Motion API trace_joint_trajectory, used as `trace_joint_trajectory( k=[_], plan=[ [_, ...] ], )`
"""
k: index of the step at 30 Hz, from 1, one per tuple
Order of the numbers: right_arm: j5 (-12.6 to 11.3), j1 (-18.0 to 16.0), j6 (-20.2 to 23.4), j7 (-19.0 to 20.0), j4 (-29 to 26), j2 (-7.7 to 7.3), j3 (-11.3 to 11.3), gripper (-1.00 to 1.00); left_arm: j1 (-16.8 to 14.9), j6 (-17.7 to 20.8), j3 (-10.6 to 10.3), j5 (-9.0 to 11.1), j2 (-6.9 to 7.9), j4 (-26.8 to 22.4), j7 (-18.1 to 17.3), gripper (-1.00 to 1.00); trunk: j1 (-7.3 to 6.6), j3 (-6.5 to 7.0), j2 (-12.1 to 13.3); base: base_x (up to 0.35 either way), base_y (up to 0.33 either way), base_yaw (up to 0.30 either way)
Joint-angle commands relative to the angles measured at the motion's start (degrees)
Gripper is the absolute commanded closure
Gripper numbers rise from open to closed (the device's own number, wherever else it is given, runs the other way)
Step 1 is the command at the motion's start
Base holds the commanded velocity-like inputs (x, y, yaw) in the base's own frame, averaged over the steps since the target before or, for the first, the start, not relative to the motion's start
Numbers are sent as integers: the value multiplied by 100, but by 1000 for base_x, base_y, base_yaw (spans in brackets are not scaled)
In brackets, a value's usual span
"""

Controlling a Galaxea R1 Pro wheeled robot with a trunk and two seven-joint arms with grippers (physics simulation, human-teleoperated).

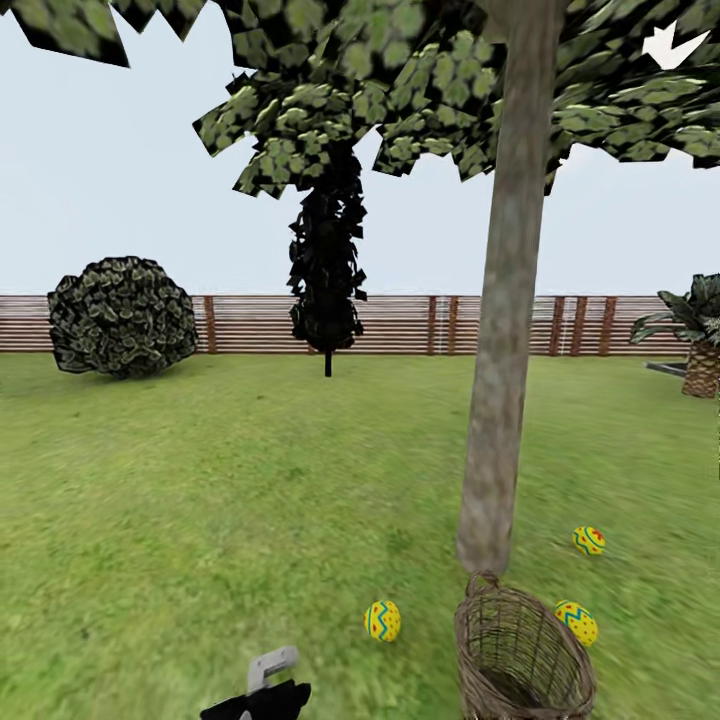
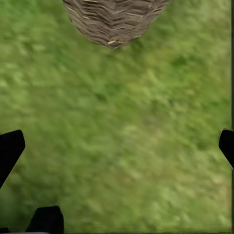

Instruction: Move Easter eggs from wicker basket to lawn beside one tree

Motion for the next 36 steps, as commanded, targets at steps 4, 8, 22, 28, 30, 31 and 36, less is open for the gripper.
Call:
trace_joint_trajectory(
  k=[4,8,22,28,30,31,36],
  plan=[
    [16,-6,7,20,7,-1,20,-100,-2,17,-12,29,-7,-4,6,-100,-92,96,157,-254,-210,0],
    [16,-6,7,20,7,-1,20,-100,-2,-3,-15,28,-12,1,7,-100,-179,198,318,-242,-237,0],
    [22,-6,11,20,7,34,26,-100,-2,-36,2,45,3,76,-46,-100,-487,556,879,-129,-130,0],
    [25,74,8,20,7,210,26,-100,-2,10,10,45,3,249,-57,-100,-619,710,1120,-1,-1,0],
    [27,90,7,18,7,250,26,-100,-2,24,11,45,3,322,-59,-100,-663,761,1200,0,0,0],
    [28,92,7,18,7,254,25,-100,-2,25,14,45,3,348,-57,-100,-685,786,1240,0,0,0],
    [26,173,7,20,7,269,19,-100,-2,30,27,45,3,564,-43,-100,-794,914,1441,0,0,0]
  ],
)
